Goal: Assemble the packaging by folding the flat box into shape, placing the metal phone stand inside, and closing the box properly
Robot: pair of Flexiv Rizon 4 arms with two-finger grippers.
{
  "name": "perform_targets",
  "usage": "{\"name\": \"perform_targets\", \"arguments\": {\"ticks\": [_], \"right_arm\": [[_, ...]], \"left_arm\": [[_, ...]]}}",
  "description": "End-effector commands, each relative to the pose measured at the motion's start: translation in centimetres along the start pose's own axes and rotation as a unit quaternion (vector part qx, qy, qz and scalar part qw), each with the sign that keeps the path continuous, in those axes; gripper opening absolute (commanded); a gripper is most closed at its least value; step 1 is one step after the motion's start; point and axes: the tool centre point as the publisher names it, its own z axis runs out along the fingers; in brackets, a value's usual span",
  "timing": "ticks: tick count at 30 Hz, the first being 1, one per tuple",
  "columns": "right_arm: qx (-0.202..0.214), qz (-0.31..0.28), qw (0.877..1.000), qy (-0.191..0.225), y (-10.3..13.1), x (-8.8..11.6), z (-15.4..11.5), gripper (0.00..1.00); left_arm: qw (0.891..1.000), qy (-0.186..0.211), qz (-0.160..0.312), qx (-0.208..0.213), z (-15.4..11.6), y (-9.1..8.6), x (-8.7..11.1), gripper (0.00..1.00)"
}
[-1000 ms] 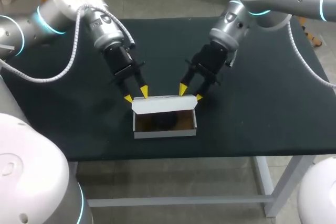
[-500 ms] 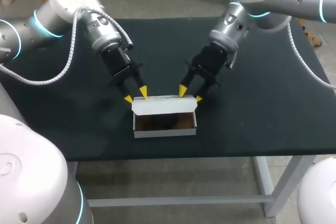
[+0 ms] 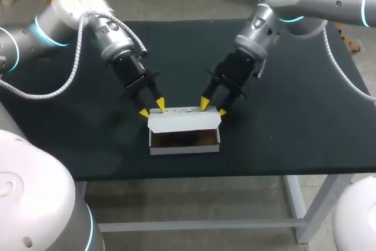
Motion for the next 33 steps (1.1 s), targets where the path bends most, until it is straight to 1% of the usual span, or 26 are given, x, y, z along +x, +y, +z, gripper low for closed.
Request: {"name": "perform_targets", "arguments": {"ticks": [1,18,26,27,31,33], "right_arm": [[-0.006,-0.001,1.0,-0.001,-0.2,0.9,0.9,0.49],[-0.014,-0.023,1.0,0.004,0.1,-0.2,1.2,0.5],[-0.025,-0.04,0.999,0.002,0.1,-0.4,1.4,0.56],[-0.026,-0.041,0.999,0.001,0.1,-0.4,1.4,0.55],[-0.03,-0.048,0.998,-0.002,0.1,-0.5,1.4,0.6],[-0.031,-0.048,0.998,-0.003,0.2,-0.5,1.5,0.59]], "left_arm": [[1.0,0.0,-0.001,0.002,0.9,-0.2,0.9,0.43],[1.0,-0.01,-0.009,0.025,1.5,-0.2,0.1,0.43],[0.999,-0.014,-0.012,0.043,1.7,-0.1,-0.4,0.44],[0.999,-0.015,-0.012,0.046,1.7,0.0,-0.5,0.44],[0.998,-0.019,-0.011,0.059,1.7,0.3,-0.7,0.44],[0.997,-0.023,-0.014,0.069,1.7,0.4,-0.8,0.45]]}}
